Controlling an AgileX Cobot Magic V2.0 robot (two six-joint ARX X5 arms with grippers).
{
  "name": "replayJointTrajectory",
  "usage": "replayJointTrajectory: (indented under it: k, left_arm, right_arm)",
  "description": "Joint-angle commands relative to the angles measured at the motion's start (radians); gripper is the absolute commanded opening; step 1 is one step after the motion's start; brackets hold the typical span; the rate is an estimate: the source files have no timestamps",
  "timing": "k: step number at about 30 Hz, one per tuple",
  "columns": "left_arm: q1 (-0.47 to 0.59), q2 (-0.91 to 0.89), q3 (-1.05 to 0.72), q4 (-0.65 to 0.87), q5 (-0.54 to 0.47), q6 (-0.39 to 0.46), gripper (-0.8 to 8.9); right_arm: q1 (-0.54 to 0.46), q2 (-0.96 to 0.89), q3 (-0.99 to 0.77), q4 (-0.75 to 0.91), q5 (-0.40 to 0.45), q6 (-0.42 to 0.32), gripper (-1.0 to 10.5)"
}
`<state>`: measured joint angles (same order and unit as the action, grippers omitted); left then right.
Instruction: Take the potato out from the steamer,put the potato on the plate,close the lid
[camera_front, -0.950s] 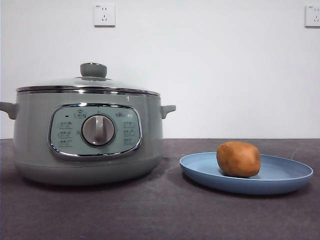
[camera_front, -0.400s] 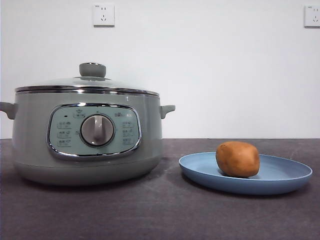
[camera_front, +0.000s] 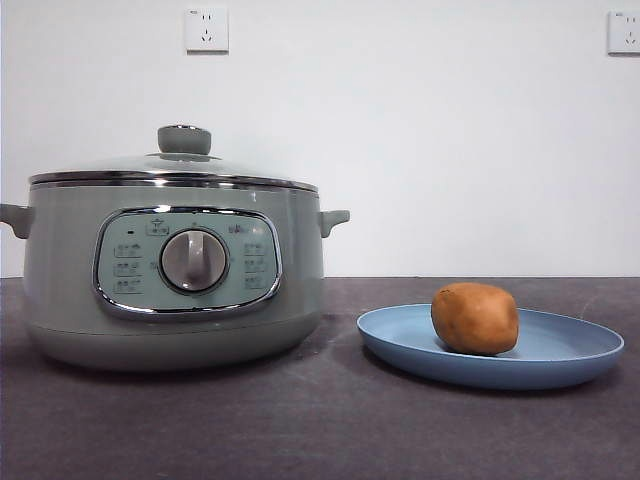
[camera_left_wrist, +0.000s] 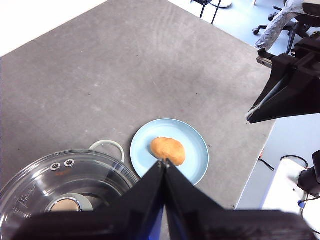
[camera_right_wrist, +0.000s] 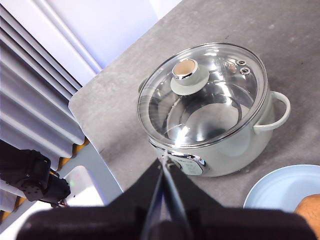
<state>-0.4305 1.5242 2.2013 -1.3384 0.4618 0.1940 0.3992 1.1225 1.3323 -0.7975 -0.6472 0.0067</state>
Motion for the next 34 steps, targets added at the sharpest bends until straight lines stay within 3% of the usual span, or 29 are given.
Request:
replayJointTrajectory:
  k: [1,5,11,16,19,28,34]
  left_arm:
    - [0.001,0.006,-0.001,-0.043,0.002,0.005,-0.04]
    - [0.0,0.007,-0.001,-0.041,0.014,0.005,-0.04]
    - [0.007,-0.026,-0.001,-0.037,-0.081,0.019,-0.04]
    - [0.007,-0.11,-0.094,0.109,-0.098,0.001,-0.04]
    - [0.004,-0.224,-0.336,0.328,-0.089,0.007,-0.04]
    - [0.049,-0.711,-1.341,1.126,-0.101,-0.223,-0.04]
    - [0.116,-0.97,-1.753,1.386,-0.251,-0.38,-0.04]
  right_arm:
    - [0.001,-0.002,0.004,0.003,0.002,-0.008,0.0]
    - [0.001,-0.002,0.004,0.003,0.002,-0.008,0.0]
    - [0.001,-0.002,0.004,0.003,0.001,-0.008,0.0]
    - [0.001,-0.002,0.004,0.003,0.002,-0.008,0.0]
    - [0.001,-0.002,0.004,0.003,0.002,-0.008,0.0]
    - [0.001,-0.002,0.004,0.003,0.002,-0.008,0.0]
    - [0.001,-0.002,0.004,0.003,0.002,-0.008,0.0]
